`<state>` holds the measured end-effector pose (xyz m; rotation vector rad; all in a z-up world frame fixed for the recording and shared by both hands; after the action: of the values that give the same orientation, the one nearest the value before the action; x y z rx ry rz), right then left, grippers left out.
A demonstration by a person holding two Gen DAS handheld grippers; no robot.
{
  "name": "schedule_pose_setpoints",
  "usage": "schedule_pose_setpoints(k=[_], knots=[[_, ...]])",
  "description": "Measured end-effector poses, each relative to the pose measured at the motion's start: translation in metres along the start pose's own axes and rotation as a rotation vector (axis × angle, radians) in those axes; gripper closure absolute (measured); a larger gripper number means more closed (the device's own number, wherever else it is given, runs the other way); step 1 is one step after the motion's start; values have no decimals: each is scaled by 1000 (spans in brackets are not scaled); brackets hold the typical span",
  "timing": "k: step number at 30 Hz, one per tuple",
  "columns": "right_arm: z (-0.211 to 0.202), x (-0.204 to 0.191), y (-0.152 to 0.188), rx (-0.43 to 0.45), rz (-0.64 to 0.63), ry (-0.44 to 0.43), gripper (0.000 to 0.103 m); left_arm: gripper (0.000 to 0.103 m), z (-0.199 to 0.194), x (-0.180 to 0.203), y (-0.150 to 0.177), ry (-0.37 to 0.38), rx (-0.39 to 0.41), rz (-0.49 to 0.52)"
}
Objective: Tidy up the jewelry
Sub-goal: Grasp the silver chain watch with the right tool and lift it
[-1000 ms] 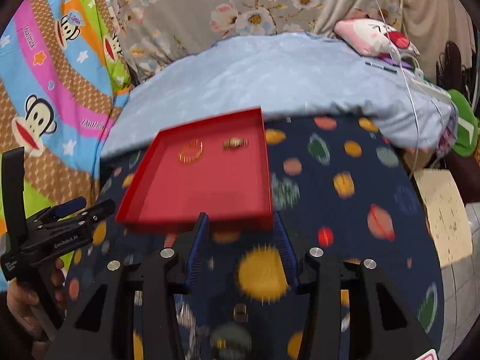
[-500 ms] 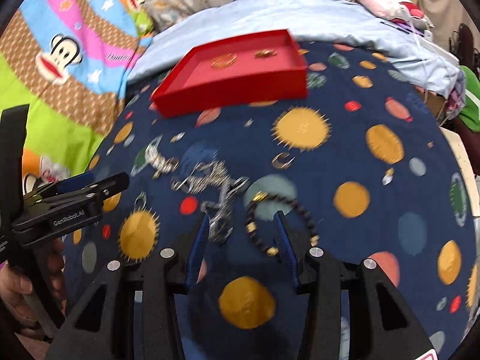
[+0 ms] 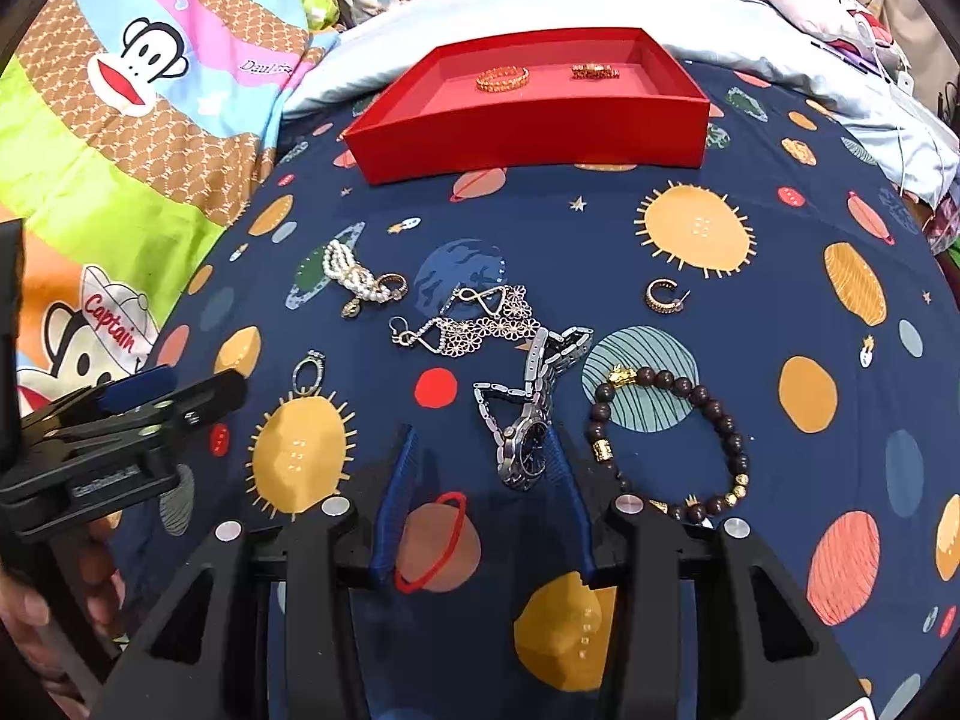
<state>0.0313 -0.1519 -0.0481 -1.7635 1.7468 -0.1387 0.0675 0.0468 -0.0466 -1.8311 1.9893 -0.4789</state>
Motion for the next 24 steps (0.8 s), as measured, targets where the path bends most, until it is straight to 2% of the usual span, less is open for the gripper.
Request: schedule_pose_setpoints(k=[3,8,16,24], knots=[[5,4,-1,-7,7,9,64,20,-1,-2,1,2,-2,-4],[8,8,0,-12,12,12,72,20,-2,0,1,12,-1,0],[7,17,2,-6,27,16,93,20,-4,6,2,31,-4,8],[-9,19,12,-9,55,-17,95,20,-6,9,3,46,-6,7]])
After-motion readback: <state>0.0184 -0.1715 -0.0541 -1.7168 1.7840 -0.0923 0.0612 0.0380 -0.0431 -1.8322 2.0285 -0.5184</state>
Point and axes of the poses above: each gripper's, at about its wrist camera, not at the fingertips, and z roughly the way its jaws point, x to its right, y to its underside, the point moved 2 cm from there along z, roughly the way its jaws point, and after that the axes turned 9 degrees about -y, right-handed, at the moved point
